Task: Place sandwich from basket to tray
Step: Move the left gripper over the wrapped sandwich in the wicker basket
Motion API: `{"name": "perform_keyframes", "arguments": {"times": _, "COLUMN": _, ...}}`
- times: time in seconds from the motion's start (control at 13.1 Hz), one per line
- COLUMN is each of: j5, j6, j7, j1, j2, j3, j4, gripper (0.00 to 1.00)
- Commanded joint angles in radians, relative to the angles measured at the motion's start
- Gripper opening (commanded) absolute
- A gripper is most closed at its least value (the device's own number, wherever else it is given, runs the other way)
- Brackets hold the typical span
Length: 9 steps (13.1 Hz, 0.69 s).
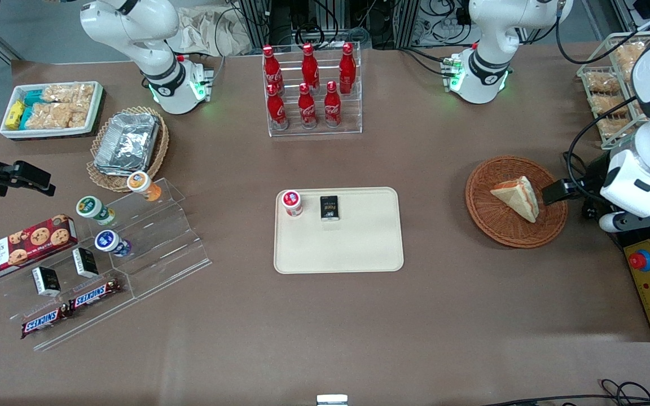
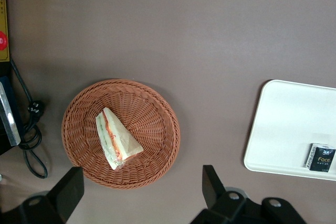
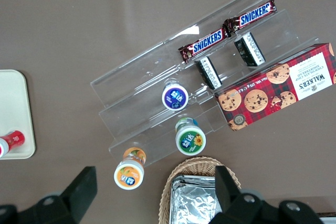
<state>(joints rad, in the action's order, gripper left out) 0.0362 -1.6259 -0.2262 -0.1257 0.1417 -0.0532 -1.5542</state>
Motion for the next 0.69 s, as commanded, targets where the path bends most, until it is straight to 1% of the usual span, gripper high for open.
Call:
{"name": "perform_keyframes", "arguments": {"times": 0.0, "j5": -0.012, "j6": 0.020, "j7": -0.021, "j1": 0.000, "j2": 0.022, "j3": 0.001, "j4": 0.034, "gripper": 1.00}}
{"name": "perform_keyframes", "arguments": {"times": 0.23, "j5": -0.012, "j6": 0.029, "j7": -0.044, "j1": 0.006, "j2": 0.015, "j3": -0.008, "j4": 0.048, "gripper": 1.00}}
{"name": "perform_keyframes", "arguments": {"times": 0.31, "j5": -0.015, "j6": 0.050, "j7": -0.115, "j1": 0.006, "j2": 0.009, "j3": -0.008, "j4": 0.046, "gripper": 1.00}}
{"name": "perform_keyframes", "arguments": {"times": 0.46, "j5": -0.013, "j6": 0.058, "j7": -0.339, "j1": 0.006, "j2": -0.002, "j3": -0.007, "j4": 0.026, "gripper": 1.00}}
{"name": "perform_keyframes", "arguments": {"times": 0.53, "j5": -0.010, "j6": 0.058, "j7": -0.501, "j1": 0.006, "j2": -0.016, "j3": -0.007, "j4": -0.003, "gripper": 1.00}}
{"name": "perform_keyframes", "arguments": {"times": 0.61, "j5": -0.015, "j6": 0.051, "j7": -0.580, "j1": 0.006, "j2": -0.024, "j3": -0.008, "j4": -0.048, "gripper": 1.00}}
